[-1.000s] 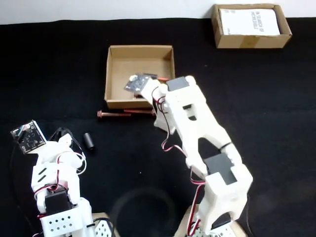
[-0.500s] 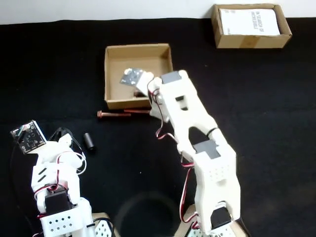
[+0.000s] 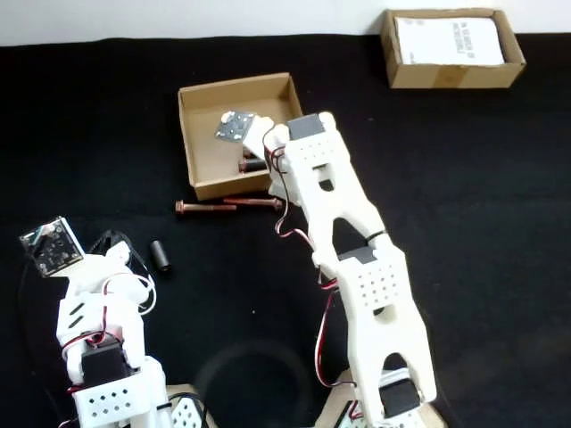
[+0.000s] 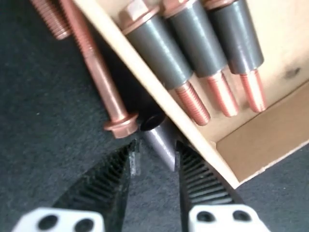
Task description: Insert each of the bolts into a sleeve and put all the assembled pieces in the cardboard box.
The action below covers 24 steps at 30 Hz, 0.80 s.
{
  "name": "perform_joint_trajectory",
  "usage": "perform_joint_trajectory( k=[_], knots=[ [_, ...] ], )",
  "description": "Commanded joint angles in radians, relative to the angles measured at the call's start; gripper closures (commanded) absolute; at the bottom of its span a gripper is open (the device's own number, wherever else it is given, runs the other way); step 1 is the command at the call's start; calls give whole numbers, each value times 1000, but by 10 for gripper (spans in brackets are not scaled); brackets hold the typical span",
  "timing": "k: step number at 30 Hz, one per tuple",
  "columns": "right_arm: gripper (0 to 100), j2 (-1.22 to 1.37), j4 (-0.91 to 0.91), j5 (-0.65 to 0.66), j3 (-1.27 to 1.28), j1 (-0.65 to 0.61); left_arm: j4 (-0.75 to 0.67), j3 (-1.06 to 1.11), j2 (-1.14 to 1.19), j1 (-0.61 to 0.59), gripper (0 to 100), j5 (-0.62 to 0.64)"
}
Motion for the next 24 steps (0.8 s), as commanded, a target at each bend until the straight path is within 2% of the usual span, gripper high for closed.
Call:
perform_joint_trajectory(
  k=[1, 7, 15, 17, 19, 24],
  knots=[
    [885, 76, 1, 12, -99, 15, 8, 15, -13, 10, 979, -6],
    [885, 151, 4, 14, -170, 41, 8, 15, -13, 10, 979, -6],
    [891, 182, 125, 9, -174, 35, 8, 15, -13, 8, 979, -6],
    [922, 177, 153, 8, -174, 36, 9, 15, -13, 8, 979, -6],
    [995, 162, 176, 6, -182, 36, 9, 15, -13, 10, 979, -6],
    [992, 93, 237, 5, -317, 33, 11, 15, -13, 13, 979, -6]
  ],
)
